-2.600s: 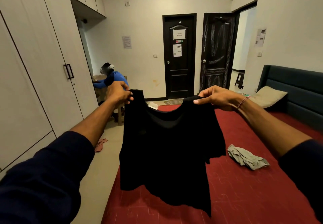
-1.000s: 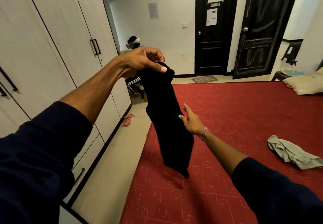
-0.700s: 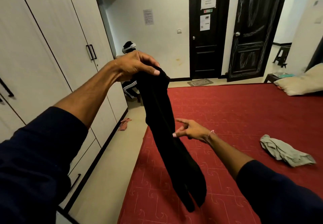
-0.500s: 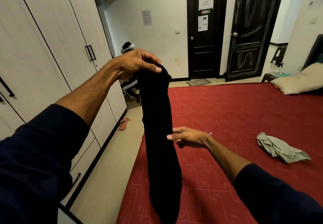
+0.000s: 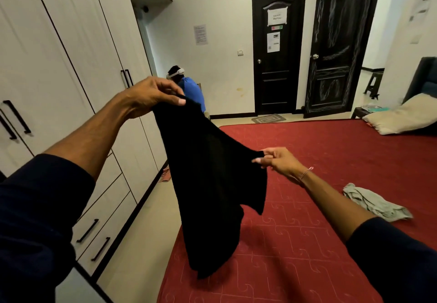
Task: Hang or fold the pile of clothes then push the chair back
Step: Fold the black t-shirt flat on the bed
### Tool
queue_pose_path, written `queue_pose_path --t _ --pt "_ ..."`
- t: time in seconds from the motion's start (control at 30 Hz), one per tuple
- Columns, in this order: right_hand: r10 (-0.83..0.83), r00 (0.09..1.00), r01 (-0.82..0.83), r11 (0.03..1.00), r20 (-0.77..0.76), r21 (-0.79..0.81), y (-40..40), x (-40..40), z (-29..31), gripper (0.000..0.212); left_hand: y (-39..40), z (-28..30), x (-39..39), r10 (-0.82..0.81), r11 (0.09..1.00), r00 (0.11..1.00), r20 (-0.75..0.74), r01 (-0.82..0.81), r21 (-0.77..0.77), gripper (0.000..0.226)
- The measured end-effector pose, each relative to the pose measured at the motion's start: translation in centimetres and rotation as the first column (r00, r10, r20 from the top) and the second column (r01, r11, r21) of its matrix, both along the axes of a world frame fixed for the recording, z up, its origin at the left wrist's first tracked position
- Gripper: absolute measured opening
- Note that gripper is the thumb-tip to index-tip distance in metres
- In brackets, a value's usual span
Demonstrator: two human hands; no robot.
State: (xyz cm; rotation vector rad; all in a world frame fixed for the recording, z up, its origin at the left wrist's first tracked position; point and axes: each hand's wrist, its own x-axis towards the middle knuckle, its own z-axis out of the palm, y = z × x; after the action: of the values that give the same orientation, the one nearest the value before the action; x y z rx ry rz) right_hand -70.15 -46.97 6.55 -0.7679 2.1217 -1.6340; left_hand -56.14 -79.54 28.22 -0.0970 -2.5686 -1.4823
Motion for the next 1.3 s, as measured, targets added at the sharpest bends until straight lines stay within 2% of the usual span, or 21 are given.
queue_pose_path --t 0.03,0.1,0.17,0.2,0.27,0.33,0.4,0.5,0.6,0.63,0.7,0.77,0.87,0.97,1.1,1.3 --pt "-0.127 0.984 0.132 0.991 -0.121 0.035 0.6 -0.2 0.8 0.015 -0.3 -0.7 0.4 0.036 0.999 0.999 -0.003 -0.036 -0.005 0.039" --pt "-0.311 0.897 0.34 0.939 -0.314 0.043 1.5 -0.9 2.2 0.014 -0.8 -2.3 0.8 0.103 0.995 0.994 -0.022 -0.103 0.006 0.036" --pt "-0.445 0.747 0.518 0.855 -0.494 0.012 2.0 -1.4 3.5 0.017 -1.1 -3.8 1.0 0.171 0.985 0.985 -0.036 -0.17 0.028 0.024" --pt "-0.489 0.66 0.586 0.81 -0.57 -0.016 2.1 -1.8 4.0 0.019 -1.1 -4.4 1.1 0.199 0.98 0.979 -0.032 -0.198 0.034 0.017" --pt "-0.538 0.591 0.613 0.784 -0.601 -0.099 2.3 -2.0 5.2 0.018 -1.0 -5.4 1.1 0.25 0.968 0.968 -0.016 -0.25 0.025 0.01" --pt "-0.549 0.595 0.558 0.808 -0.587 -0.19 2.4 -1.4 6.5 0.015 -0.7 -6.1 1.3 0.293 0.956 0.956 -0.023 -0.294 -0.004 0.01" --pt "-0.571 0.53 0.532 0.8 -0.627 -0.278 2.7 -0.4 7.4 0.015 -0.3 -6.4 1.6 0.303 0.952 0.951 -0.056 -0.305 -0.023 0.009" --pt "-0.563 0.306 0.549 0.763 -0.768 -0.34 3.6 0.9 8.2 0.02 -0.1 -6.6 2.3 0.272 0.962 0.955 -0.117 -0.275 -0.006 0.009" --pt "-0.479 -0.027 0.639 0.666 -0.877 -0.384 4.9 1.3 9.3 0.02 -0.2 -6.2 2.5 0.247 0.968 0.954 -0.167 -0.252 -0.007 0.011" --pt "-0.44 -0.108 0.663 0.637 -0.891 -0.394 5.4 1.2 9.7 0.017 -0.4 -5.9 2.4 0.242 0.969 0.953 -0.182 -0.248 -0.009 0.012" --pt "-0.354 -0.177 0.684 0.627 -0.919 -0.373 6.2 0.3 10.0 0.016 -0.9 -5.6 1.5 0.234 0.97 0.95 -0.209 -0.242 -0.017 0.013" --pt "-0.273 -0.157 0.678 0.669 -0.949 -0.305 6.7 -1.2 9.7 0.022 -1.4 -5.6 0.1 0.231 0.969 0.951 -0.207 -0.244 -0.037 0.013" --pt "-0.17 -0.059 0.673 0.721 -0.984 -0.165 6.4 -4.0 8.1 0.029 -1.8 -7.2 -3.3 0.245 0.964 0.957 -0.155 -0.257 -0.064 0.014" --pt "-0.067 0.048 0.681 0.732 -0.997 -0.016 5.5 -7.9 4.5 0.029 -2.1 -11.4 -8.2 0.257 0.956 0.962 -0.097 -0.268 -0.124 0.018" --pt "0.023 0.306 0.688 0.686 -0.952 0.238 3.6 -14.9 -4.6 0.032 -4.2 -21.4 -16.9 0.274 0.954 0.958 0.085 -0.26 -0.151 0.017" --pt "0.146 0.553 0.619 0.586 -0.82 0.522 1.3 -24.5 -22.0 0.036 -7.0 -41.5 -27.9 0.328 0.939 0.89 0.316 -0.271 -0.211 0.013"
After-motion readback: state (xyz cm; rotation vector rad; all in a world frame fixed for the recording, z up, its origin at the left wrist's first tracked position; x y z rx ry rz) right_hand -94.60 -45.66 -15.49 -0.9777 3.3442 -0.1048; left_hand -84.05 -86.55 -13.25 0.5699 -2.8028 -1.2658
